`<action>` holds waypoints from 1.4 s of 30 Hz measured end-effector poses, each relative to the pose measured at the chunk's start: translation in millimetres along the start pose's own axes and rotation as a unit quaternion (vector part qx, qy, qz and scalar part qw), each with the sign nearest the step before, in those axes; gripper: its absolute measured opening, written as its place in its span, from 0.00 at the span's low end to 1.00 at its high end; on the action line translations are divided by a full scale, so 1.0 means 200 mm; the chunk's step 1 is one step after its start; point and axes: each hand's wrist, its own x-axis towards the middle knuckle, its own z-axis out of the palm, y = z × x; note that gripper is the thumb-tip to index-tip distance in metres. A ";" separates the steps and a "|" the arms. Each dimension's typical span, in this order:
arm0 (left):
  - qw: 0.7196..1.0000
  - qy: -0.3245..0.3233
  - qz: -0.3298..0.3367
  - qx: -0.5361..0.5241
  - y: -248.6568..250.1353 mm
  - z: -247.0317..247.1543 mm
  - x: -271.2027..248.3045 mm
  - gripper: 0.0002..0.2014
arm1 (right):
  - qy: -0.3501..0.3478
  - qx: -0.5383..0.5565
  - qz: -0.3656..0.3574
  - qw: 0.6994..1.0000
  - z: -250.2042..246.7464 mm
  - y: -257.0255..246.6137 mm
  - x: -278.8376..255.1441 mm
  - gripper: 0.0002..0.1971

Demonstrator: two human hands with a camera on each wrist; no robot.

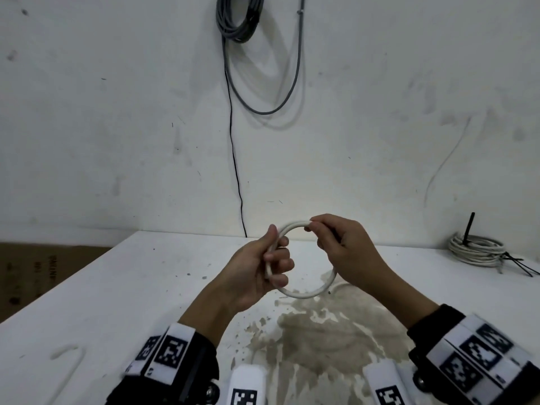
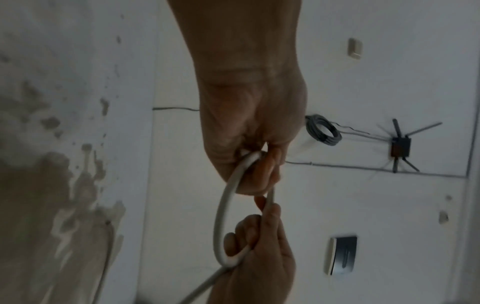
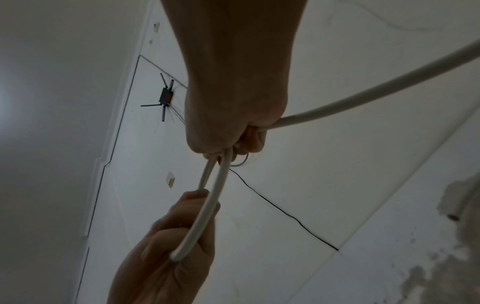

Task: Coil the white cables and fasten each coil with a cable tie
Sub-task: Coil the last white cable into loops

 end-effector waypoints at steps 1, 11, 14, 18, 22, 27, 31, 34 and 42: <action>0.998 -0.023 -0.003 -0.058 0.00 0.01 0.00 0.14 | 0.005 0.011 0.009 1.000 0.01 0.00 0.00 0.09; 0.963 -0.005 0.142 -0.230 0.00 -0.01 0.02 0.12 | -0.050 -0.029 0.032 0.998 0.03 0.04 -0.09 0.12; 0.943 0.040 0.214 -0.252 0.09 -0.07 0.02 0.15 | -0.075 -0.105 0.038 0.991 0.00 0.14 -0.16 0.11; 0.930 0.108 0.287 -0.203 0.19 -0.09 0.01 0.18 | -0.106 -0.191 0.007 0.976 -0.01 0.25 -0.24 0.09; 0.924 0.164 0.342 -0.055 0.18 -0.02 0.02 0.18 | -0.089 -0.289 -0.130 0.944 0.02 0.20 -0.24 0.11; 0.843 0.143 0.412 0.316 0.09 0.03 0.03 0.06 | -0.084 -0.329 -0.204 0.918 0.04 0.11 -0.19 0.09; 0.771 0.098 0.322 0.541 0.01 0.01 0.03 0.03 | -0.085 -0.325 -0.243 0.910 0.04 0.06 -0.15 0.07; 0.633 0.099 0.279 0.715 -0.02 -0.02 0.06 0.10 | -0.082 -0.319 -0.262 0.907 0.02 0.04 -0.11 0.09; 0.409 0.115 0.337 0.840 0.06 -0.13 0.05 0.11 | -0.110 -0.298 -0.201 0.926 -0.06 0.17 -0.04 0.07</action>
